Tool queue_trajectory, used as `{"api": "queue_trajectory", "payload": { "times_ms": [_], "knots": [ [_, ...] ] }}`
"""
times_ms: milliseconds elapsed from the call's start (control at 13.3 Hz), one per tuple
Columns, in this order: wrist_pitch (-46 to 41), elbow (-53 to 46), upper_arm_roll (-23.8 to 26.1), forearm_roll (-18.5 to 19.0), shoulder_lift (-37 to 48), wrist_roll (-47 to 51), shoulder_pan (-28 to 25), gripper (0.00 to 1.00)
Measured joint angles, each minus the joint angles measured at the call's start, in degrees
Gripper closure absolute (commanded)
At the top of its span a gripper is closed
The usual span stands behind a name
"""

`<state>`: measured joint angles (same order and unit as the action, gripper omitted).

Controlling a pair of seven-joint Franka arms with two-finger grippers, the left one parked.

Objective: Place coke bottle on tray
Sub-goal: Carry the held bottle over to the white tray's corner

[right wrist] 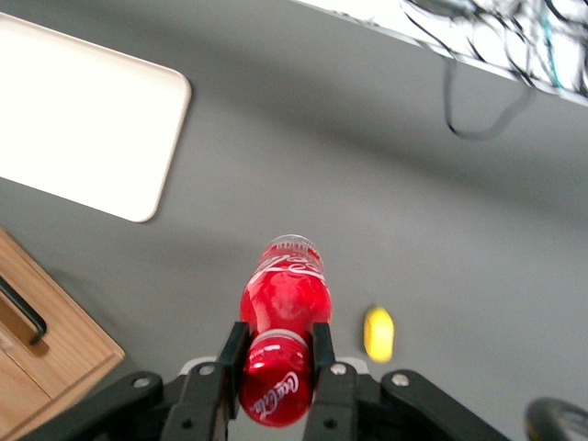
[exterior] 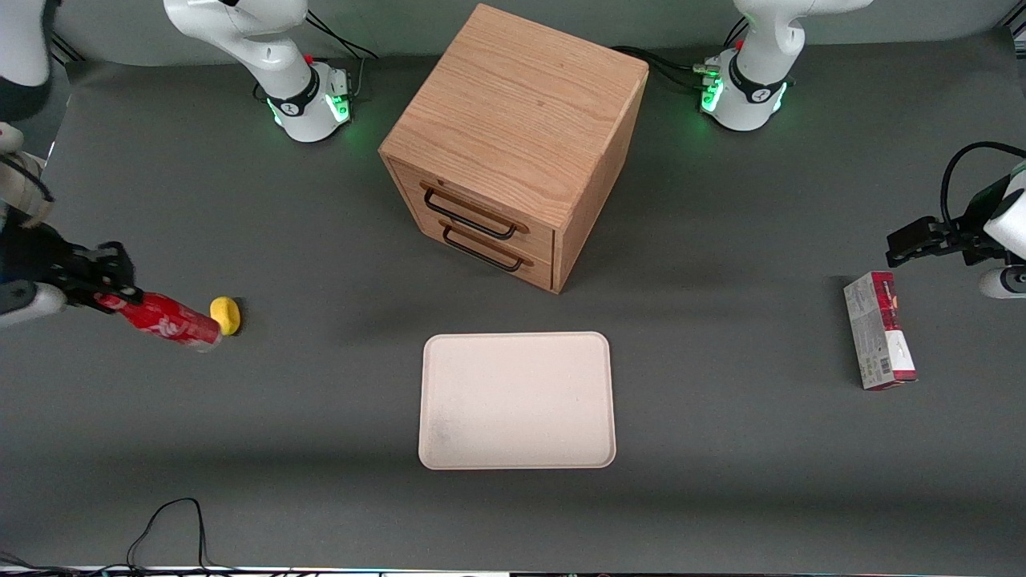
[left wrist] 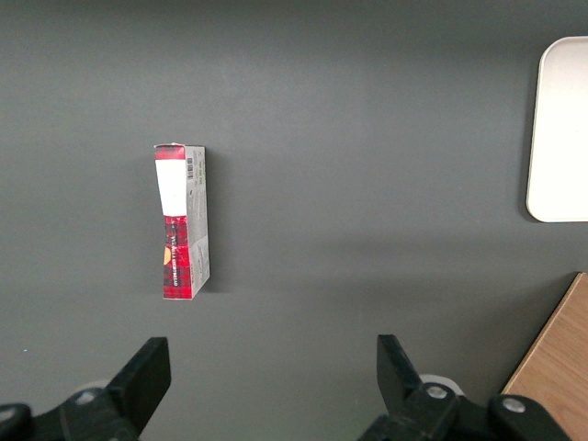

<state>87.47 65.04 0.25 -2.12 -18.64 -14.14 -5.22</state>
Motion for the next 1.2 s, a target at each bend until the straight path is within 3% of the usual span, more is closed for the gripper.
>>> {"api": "queue_trajectory", "payload": {
  "times_ms": [225,450,675,1200],
  "knots": [
    [1.01,-7.73,2.19,0.64,-7.96,-0.03,-4.49,0.84],
    [4.51,-11.06,2.42,6.19,-12.78,0.40,-13.72,0.86],
    [5.79,-12.10,2.48,7.00,-15.46,3.83,-20.35,0.86],
    [11.51,-12.44,2.39,7.06,-20.54,4.87,-21.20,0.86]
  ]
}}
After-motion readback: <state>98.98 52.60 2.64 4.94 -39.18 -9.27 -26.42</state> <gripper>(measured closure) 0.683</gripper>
